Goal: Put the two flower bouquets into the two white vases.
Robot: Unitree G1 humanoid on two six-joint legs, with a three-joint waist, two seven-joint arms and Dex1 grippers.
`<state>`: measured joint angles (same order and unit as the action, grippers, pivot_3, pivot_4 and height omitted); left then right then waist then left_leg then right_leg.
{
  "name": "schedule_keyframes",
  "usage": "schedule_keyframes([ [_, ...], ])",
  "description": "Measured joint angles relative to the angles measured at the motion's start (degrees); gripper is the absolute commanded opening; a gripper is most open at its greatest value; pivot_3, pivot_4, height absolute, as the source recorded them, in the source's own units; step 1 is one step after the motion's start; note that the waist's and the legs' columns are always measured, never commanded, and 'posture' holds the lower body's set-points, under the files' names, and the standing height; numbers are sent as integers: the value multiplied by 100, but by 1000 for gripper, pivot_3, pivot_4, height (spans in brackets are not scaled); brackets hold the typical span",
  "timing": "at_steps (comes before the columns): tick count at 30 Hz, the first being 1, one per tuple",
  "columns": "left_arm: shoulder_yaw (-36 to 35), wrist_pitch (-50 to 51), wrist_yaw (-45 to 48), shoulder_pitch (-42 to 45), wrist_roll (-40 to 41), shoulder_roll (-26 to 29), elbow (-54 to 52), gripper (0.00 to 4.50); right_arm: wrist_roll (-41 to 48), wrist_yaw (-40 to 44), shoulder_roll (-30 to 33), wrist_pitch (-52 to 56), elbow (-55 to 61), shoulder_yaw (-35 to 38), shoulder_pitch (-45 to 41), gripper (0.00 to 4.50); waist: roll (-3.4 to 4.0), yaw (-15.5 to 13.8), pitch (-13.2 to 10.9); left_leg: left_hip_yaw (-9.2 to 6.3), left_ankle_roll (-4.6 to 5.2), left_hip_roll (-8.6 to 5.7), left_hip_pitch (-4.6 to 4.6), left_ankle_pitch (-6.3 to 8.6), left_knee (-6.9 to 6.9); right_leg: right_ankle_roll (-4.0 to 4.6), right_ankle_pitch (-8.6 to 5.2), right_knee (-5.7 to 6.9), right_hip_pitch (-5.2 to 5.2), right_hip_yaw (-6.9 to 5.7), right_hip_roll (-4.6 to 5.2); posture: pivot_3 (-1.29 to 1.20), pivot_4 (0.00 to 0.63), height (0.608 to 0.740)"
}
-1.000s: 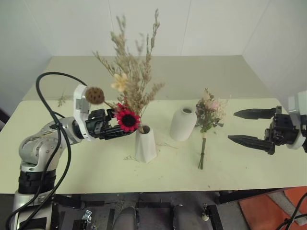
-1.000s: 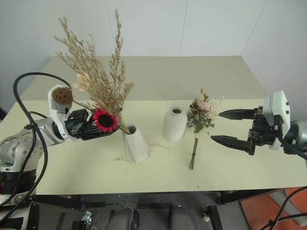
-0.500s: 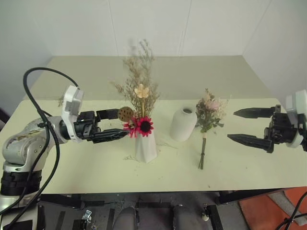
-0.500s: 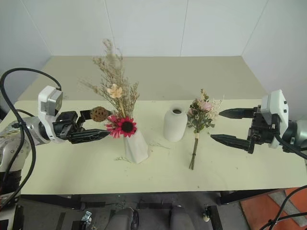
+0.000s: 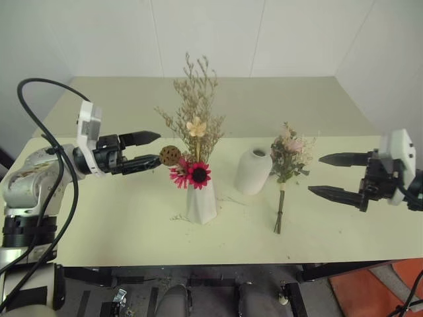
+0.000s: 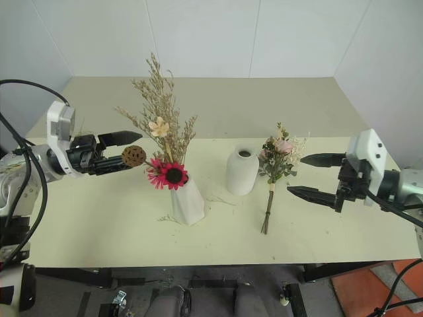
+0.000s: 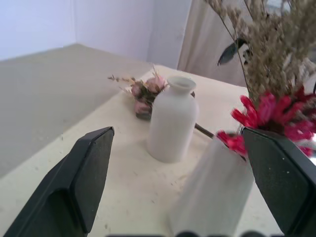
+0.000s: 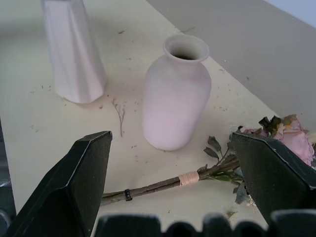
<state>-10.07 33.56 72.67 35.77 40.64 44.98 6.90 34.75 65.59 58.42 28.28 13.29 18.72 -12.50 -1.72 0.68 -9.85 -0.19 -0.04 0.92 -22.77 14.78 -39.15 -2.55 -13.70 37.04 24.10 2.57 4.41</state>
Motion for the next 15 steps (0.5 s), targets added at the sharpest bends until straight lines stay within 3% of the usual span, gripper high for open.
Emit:
schedule_keyframes([
  [9, 312, -402, 225, 769, -459, -341, 898, 4488, -42, -855, 47, 1215, 484, -578, -66, 4500, 0, 15, 0, 0, 0, -1, -2, 0, -1, 0, 0, 1, 2, 1, 0, 0, 150, 740],
  [13, 433, -594, 442, 1050, -619, -454, 1263, 4488, 85, -1860, -169, 2964, 692, -1111, -802, 4500, 0, 30, 0, -2, 0, 0, -3, 0, -2, 1, 0, 5, 6, 2, -2, 0, 150, 740],
  [15, 493, -642, 592, 1159, -709, -483, 1439, 4488, 227, -2421, -683, 4185, 646, -1228, -1423, 4500, -1, 64, 1, -2, 0, 0, -6, -1, -2, 3, 2, 7, 10, 4, -3, 0, 150, 740],
])
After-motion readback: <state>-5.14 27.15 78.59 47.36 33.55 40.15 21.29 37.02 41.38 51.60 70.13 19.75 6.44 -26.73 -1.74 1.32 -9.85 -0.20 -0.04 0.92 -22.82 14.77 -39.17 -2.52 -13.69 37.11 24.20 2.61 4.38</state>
